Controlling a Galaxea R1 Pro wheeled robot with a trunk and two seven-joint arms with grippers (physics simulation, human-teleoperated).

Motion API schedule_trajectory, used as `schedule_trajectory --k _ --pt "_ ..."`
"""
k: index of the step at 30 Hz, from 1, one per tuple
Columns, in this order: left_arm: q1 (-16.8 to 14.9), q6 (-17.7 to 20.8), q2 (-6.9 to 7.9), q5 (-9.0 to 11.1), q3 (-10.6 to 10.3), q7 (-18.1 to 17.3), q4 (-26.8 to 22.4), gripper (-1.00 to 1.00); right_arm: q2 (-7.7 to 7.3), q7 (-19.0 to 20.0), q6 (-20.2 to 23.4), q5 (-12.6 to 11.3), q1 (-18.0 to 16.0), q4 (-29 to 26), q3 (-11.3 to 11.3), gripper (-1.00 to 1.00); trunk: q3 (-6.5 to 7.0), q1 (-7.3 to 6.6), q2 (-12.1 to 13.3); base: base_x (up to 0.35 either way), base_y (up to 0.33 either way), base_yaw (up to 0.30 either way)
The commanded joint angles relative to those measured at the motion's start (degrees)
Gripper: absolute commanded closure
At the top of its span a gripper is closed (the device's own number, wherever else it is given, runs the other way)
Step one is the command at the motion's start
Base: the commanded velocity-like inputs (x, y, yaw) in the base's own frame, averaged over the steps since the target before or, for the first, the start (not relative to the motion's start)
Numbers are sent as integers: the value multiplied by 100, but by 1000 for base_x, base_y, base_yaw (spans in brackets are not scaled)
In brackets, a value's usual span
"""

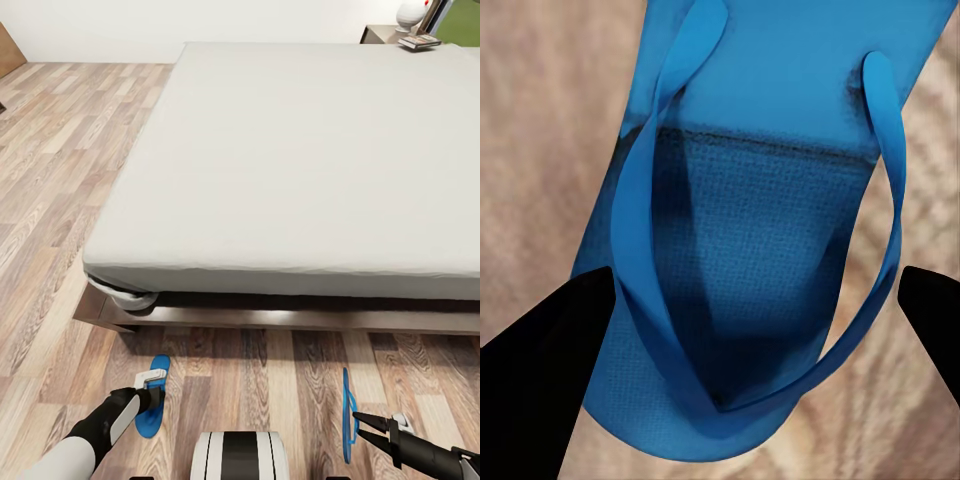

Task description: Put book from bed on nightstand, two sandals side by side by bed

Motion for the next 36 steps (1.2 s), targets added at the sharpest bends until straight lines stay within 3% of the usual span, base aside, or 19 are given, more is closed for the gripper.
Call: schedule_trajectory --k 1,16,17,36 --pt "-1 23 7 60 -46 51 -14 100 0 3 49 -10 -2 0 -8 100 -3 -1 -1 8 2 0" --pt "-1 31 7 60 -46 50 -14 100 0 -2 49 -10 -4 0 -6 100 -3 -1 -1 1 0 0" --pt "0 31 7 60 -46 49 -14 -100 0 -2 49 -10 -5 0 -7 100 -3 -1 -1 0 0 0" --pt "-2 35 9 68 -40 69 -14 -100 0 1 49 -12 -3 0 -9 100 -3 -1 -1 0 0 0"
